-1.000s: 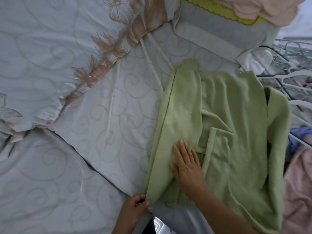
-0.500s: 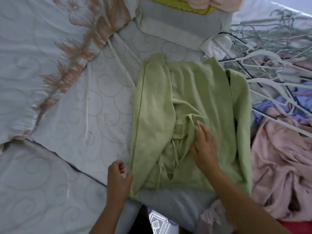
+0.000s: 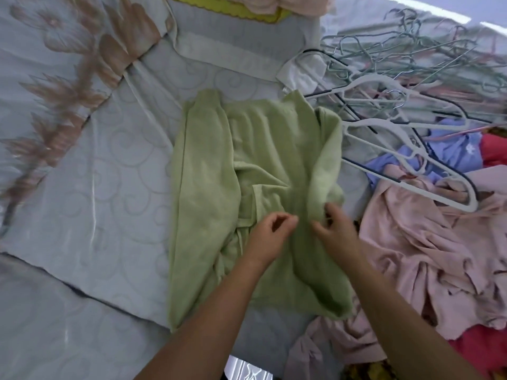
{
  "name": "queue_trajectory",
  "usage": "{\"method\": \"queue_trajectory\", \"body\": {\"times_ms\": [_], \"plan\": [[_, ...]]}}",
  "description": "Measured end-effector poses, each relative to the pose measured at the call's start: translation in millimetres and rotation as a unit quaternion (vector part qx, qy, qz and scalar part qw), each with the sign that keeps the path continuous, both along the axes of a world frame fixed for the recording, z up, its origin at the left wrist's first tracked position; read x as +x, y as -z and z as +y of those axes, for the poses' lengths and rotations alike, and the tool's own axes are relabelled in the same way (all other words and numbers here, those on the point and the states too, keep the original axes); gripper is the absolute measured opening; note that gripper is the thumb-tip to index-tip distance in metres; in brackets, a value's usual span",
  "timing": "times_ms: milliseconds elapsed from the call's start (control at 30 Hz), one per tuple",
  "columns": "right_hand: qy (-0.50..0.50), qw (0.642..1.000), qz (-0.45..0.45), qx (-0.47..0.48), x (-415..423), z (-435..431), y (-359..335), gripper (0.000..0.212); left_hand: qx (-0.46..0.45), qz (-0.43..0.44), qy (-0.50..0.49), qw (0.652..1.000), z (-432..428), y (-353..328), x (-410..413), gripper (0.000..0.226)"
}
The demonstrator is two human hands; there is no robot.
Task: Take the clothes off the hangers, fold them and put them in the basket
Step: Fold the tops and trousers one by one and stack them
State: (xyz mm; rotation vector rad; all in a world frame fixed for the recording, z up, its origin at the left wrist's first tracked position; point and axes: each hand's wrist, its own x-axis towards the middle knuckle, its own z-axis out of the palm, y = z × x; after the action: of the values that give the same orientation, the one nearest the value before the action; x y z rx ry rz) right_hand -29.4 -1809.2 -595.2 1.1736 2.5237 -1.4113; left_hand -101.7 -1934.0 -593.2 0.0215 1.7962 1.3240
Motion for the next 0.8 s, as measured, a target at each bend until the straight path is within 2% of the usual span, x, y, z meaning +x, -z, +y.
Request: {"method": "queue_trajectory", "body": {"times_ms": [100,167,233,300,367,433,500,533,600,633,700,800], "plan": [[-0.135,0.988,0.027,-0.066,-6,-25,-9,0.031,0.022,-0.046,-0.024,0.998,37,-12,-28,0.038],[-0.182,0.973,0.023,-0.142,-3,-29,-8,0.029,-0.051,0.002,0.012,0.999,50,-13,-44,0.051],[-0.106,0.976,0.048,-0.182,5,-23,0,0.025,-0.075,0.030,-0.012,0.997,50,-10,-57,0.042],[0.040,0.991,0.061,-0.113,14,-5,18,0.020,-0.010,-0.003,-0.068,0.998,41,-15,-67,0.023],[0.090,0.995,0.008,-0.040,23,10,32,0.024,0.071,-0.019,-0.133,0.988,25,-25,-74,0.018],[0.048,0.996,-0.030,-0.065,28,11,40,0.029,0.131,0.001,-0.214,0.968,-4,-33,-79,0.023],[-0.031,0.993,-0.046,-0.106,27,-1,39,0.021,0.173,-0.006,-0.321,0.931,-48,-35,-84,0.027],[-0.093,0.988,-0.072,-0.096,26,-10,38,0.018,0.177,-0.011,-0.365,0.914,-75,-31,-85,0.028],[-0.179,0.974,-0.136,-0.037,22,-22,41,0.020,0.130,-0.013,-0.386,0.913,-124,-15,-78,0.030],[-0.178,0.973,-0.148,-0.010,16,-24,42,0.020,0.090,-0.025,-0.369,0.925,-143,-4,-73,0.027],[-0.121,0.986,-0.110,0.018,-4,-23,40,0.017,0.012,-0.071,-0.320,0.945,-167,16,-63,0.022],[-0.060,0.996,-0.029,0.055,-54,-13,29,0.023,-0.021,-0.079,-0.301,0.950,-168,28,-64,0.050]]}}
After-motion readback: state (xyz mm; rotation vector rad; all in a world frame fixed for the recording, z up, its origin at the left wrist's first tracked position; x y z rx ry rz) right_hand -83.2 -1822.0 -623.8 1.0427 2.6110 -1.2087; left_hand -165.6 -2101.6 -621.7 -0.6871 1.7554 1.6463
